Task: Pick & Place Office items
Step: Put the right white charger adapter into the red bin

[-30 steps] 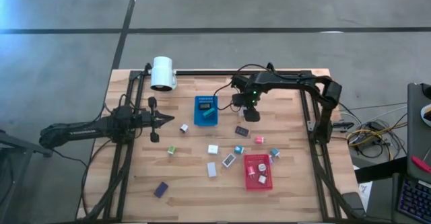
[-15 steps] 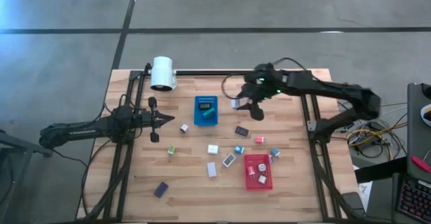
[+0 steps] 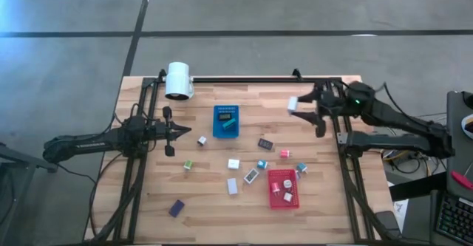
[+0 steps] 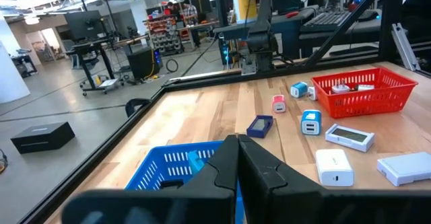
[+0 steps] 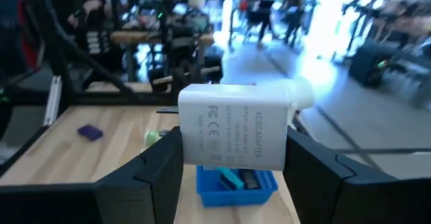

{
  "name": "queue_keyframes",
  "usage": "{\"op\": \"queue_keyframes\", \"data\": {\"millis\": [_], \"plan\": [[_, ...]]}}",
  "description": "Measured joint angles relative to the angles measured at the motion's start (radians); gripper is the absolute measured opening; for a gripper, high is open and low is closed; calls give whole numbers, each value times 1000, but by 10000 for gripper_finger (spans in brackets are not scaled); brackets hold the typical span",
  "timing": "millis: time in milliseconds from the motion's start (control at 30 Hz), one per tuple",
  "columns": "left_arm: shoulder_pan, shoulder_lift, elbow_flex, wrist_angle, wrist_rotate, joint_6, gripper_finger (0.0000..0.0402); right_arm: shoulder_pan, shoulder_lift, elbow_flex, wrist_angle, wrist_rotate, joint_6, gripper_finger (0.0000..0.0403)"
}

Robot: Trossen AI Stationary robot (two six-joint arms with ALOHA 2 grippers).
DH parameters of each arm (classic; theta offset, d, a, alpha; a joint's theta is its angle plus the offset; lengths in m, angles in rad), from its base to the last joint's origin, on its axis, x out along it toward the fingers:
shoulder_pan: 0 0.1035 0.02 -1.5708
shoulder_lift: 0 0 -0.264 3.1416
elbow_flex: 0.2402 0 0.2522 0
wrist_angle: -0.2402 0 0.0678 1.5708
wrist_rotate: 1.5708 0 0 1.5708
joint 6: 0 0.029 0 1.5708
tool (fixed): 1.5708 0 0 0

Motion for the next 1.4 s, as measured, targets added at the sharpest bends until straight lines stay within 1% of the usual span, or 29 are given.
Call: {"op": "queue_keyframes", "data": {"millis": [133, 267, 367, 567, 667, 800, 1033, 1167, 1300, 1400], "plan": [[0, 0, 0, 0, -2, 0, 12, 0, -151, -150, 85, 40, 27, 201], [0, 0, 0, 0, -3, 3, 11, 0, -261, -257, 166, 62, 48, 201], [0, 0, 0, 0, -2, 3, 13, 0, -324, -318, 222, 63, 47, 201], [0, 0, 0, 0, -3, 3, 12, 0, -423, -485, 436, 60, 51, 201], [0, 0, 0, 0, -2, 3, 12, 0, -463, -551, 494, 59, 57, 201], [0, 0, 0, -1, -2, 4, 13, 0, -520, -597, 496, 59, 52, 201], [0, 0, 0, -4, -3, 8, 14, 0, -606, -606, 478, 58, 46, 201], [-1, 0, 0, -4, -4, 8, 14, 0, -639, -645, 448, 55, 16, 201], [-1, 0, 0, -4, -6, 3, 14, -1, -662, -694, 489, 63, -38, 201], [-1, 0, 0, -4, -6, 3, 13, -1, -670, -700, 499, 81, -45, 201]]}}
